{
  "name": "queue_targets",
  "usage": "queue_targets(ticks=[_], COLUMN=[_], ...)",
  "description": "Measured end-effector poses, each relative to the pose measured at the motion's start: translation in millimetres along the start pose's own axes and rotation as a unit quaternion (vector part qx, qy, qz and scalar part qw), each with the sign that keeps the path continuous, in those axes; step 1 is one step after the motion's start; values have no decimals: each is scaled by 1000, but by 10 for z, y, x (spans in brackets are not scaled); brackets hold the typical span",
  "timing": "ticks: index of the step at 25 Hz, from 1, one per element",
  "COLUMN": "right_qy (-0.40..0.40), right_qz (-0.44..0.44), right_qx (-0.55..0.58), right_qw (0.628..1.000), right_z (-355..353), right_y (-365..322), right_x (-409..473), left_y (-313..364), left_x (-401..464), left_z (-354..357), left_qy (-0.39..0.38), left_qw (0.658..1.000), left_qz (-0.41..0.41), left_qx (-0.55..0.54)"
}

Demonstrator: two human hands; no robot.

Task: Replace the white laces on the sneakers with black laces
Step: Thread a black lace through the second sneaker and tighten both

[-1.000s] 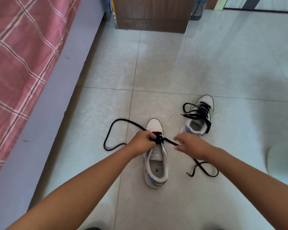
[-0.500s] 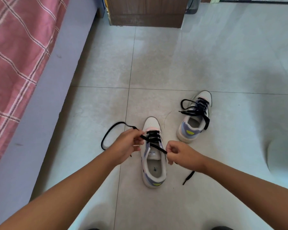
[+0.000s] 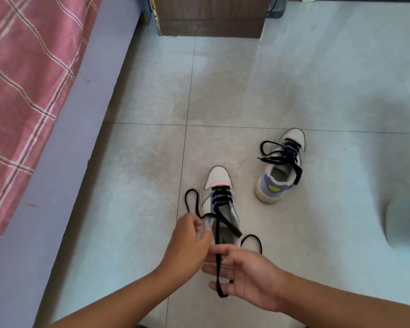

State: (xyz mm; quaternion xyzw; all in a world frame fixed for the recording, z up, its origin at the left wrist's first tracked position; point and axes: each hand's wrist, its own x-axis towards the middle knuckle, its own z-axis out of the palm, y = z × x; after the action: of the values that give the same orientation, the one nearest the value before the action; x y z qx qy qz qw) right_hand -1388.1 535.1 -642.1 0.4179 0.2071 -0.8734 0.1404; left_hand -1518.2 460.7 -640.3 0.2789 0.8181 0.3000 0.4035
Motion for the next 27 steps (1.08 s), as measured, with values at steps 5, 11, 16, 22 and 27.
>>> queue_targets(ticks=[5,11,16,22,27], right_qy=[128,361,382,303,214], right_qz=[-227,-263,-99,-110,-140], right_qx=[-589,-657,-769,-506,-244], right_qw=[765,607,503,800,935], right_z=[47,-126,104,-68,-567], right_y=[-325,-714,-946,-1070,-1192], right_x=[-146,373,599,437,-179], left_y=[-62,-62,143,112,-116], left_x=[42,144,142,371,531], left_z=[-43,-105,235,-31,-818], left_qy=[-195,-112,-77,-139,-119], left_qw=[909,930,948,962,987], left_qz=[-251,-238,-12,-8,-61], left_qx=[-268,-256,308,235,88])
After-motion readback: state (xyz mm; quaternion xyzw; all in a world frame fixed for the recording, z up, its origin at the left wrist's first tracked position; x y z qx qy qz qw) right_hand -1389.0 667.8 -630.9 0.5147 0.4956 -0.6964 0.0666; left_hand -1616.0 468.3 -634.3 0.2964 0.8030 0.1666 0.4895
